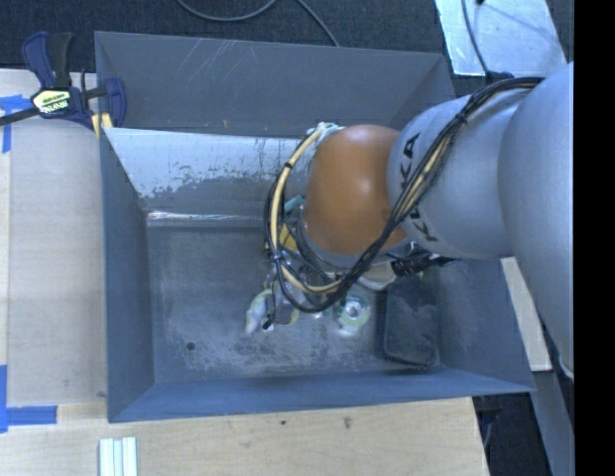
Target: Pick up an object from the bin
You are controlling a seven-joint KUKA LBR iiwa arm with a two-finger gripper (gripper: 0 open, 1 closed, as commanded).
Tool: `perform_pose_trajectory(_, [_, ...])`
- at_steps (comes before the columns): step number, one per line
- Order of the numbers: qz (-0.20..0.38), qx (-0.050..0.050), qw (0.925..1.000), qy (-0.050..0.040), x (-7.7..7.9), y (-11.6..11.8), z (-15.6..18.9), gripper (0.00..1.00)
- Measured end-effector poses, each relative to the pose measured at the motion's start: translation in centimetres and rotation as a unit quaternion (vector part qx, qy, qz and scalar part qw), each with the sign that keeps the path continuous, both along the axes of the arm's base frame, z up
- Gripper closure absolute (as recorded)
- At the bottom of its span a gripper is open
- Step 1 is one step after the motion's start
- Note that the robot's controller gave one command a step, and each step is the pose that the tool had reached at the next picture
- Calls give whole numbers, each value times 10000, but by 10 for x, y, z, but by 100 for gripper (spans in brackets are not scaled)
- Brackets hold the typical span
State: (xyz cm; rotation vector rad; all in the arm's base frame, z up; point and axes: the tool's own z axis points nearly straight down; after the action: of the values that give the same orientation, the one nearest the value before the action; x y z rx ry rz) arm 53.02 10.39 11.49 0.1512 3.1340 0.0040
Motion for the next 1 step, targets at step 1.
perform_pose_trajectory(1, [124,10,9999,-61,7,5,36,100])
